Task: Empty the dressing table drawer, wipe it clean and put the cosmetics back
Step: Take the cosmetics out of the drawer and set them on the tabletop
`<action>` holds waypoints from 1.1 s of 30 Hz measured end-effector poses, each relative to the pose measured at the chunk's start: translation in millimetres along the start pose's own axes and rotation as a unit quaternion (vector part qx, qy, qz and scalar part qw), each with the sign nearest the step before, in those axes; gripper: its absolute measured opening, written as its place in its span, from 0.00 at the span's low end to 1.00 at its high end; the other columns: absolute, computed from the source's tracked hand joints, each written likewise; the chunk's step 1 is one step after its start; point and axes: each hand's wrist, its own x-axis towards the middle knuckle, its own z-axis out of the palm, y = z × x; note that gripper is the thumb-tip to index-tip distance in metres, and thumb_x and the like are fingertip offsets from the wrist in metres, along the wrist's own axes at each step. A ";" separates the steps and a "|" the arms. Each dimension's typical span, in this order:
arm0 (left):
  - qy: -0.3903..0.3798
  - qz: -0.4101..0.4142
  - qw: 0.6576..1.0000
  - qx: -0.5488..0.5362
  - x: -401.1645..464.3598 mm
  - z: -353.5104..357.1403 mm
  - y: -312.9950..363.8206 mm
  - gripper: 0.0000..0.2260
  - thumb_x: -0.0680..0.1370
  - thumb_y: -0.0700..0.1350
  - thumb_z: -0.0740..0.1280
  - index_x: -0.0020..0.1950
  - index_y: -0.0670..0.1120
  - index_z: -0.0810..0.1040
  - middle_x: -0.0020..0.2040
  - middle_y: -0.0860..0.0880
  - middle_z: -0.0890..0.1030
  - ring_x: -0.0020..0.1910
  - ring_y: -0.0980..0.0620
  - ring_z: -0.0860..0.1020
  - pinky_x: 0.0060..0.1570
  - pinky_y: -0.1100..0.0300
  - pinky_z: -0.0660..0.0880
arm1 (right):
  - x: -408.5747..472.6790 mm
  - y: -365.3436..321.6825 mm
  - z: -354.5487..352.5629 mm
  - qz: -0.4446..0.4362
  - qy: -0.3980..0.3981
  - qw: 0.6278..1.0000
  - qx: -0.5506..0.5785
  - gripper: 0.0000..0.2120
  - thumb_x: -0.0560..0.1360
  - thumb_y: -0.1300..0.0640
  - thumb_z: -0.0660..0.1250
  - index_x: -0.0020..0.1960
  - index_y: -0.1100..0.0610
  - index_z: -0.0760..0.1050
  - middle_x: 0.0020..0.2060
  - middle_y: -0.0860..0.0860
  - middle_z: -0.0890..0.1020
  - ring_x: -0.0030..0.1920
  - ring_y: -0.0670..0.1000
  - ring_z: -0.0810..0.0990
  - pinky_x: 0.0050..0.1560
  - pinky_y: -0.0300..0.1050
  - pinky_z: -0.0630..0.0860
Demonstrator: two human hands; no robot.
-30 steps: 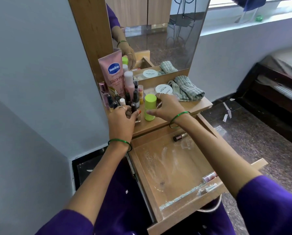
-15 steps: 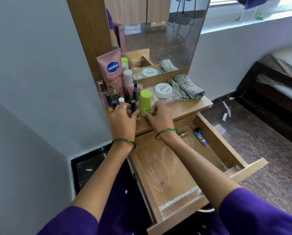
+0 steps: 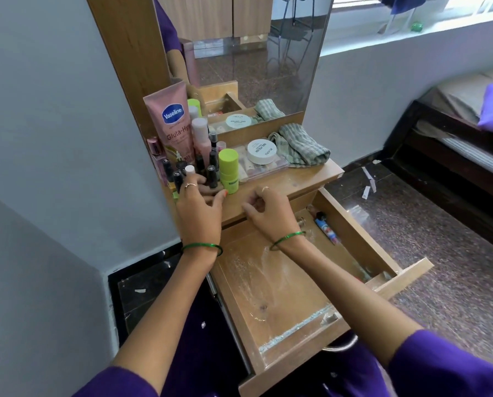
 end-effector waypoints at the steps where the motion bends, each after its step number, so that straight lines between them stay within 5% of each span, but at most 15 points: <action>1: 0.001 0.005 1.000 -0.014 -5.0 -2.1 0.2 0.14 0.71 0.42 0.74 0.51 0.45 0.72 0.43 0.47 0.76 0.36 0.54 0.79 0.37 0.57 0.80 | -11.6 4.7 -8.7 -0.007 -0.032 0.999 -0.012 0.03 0.73 0.61 0.67 0.40 0.57 0.74 0.34 0.48 0.76 0.33 0.43 0.73 0.37 0.26 0.68; 5: -0.067 0.051 0.996 -0.016 -30.9 -8.5 7.3 0.09 0.73 0.41 0.72 0.45 0.47 0.72 0.39 0.49 0.76 0.35 0.57 0.75 0.35 0.72 0.73 | -44.8 43.1 -42.5 0.034 -0.139 0.983 -0.117 0.05 0.74 0.58 0.67 0.39 0.54 0.75 0.33 0.44 0.76 0.34 0.41 0.74 0.37 0.33 0.70; 8: -0.197 0.102 0.974 0.033 -43.0 2.3 8.9 0.05 0.74 0.43 0.71 0.44 0.47 0.76 0.38 0.51 0.77 0.36 0.57 0.76 0.38 0.68 0.75 | -46.7 81.4 -60.7 0.128 -0.213 0.927 -0.282 0.10 0.74 0.56 0.65 0.51 0.61 0.78 0.48 0.56 0.80 0.51 0.54 0.78 0.50 0.41 0.72; 10: -0.279 0.115 0.952 0.052 -46.2 17.3 9.0 0.05 0.74 0.44 0.71 0.47 0.46 0.77 0.41 0.52 0.78 0.39 0.55 0.77 0.42 0.62 0.76 | -47.1 98.0 -66.8 0.181 -0.241 0.899 -0.318 0.17 0.75 0.55 0.64 0.61 0.62 0.73 0.61 0.60 0.73 0.60 0.59 0.74 0.59 0.46 0.71; 12: -0.340 0.129 0.929 0.072 -47.7 36.1 7.5 0.07 0.74 0.44 0.71 0.50 0.46 0.78 0.45 0.51 0.77 0.43 0.53 0.77 0.47 0.57 0.76 | -47.6 106.3 -68.1 0.199 -0.252 0.886 -0.334 0.20 0.76 0.55 0.63 0.65 0.62 0.67 0.68 0.61 0.65 0.63 0.62 0.72 0.63 0.51 0.71; 16: -0.430 0.132 0.878 0.161 -50.0 74.2 5.4 0.10 0.75 0.44 0.68 0.55 0.46 0.77 0.54 0.46 0.75 0.55 0.45 0.76 0.55 0.55 0.72 | -43.3 110.0 -65.9 0.211 -0.231 0.880 -0.356 0.20 0.77 0.59 0.61 0.66 0.64 0.63 0.64 0.60 0.64 0.57 0.62 0.75 0.56 0.53 0.73; 26: -0.486 0.151 0.810 0.292 -69.8 123.6 6.2 0.15 0.79 0.39 0.59 0.65 0.45 0.74 0.64 0.42 0.71 0.63 0.41 0.72 0.60 0.50 0.71 | -31.7 116.8 -57.2 0.188 -0.148 0.885 -0.398 0.15 0.78 0.60 0.55 0.64 0.54 0.67 0.57 0.57 0.72 0.58 0.60 0.75 0.50 0.52 0.73; 33: -0.415 0.160 0.829 0.339 -80.7 120.1 5.6 0.13 0.81 0.38 0.57 0.65 0.43 0.71 0.61 0.40 0.71 0.62 0.40 0.70 0.56 0.49 0.71 | -37.2 117.3 -61.0 0.209 -0.145 0.892 -0.375 0.14 0.75 0.57 0.62 0.59 0.58 0.67 0.56 0.57 0.77 0.58 0.59 0.75 0.47 0.49 0.73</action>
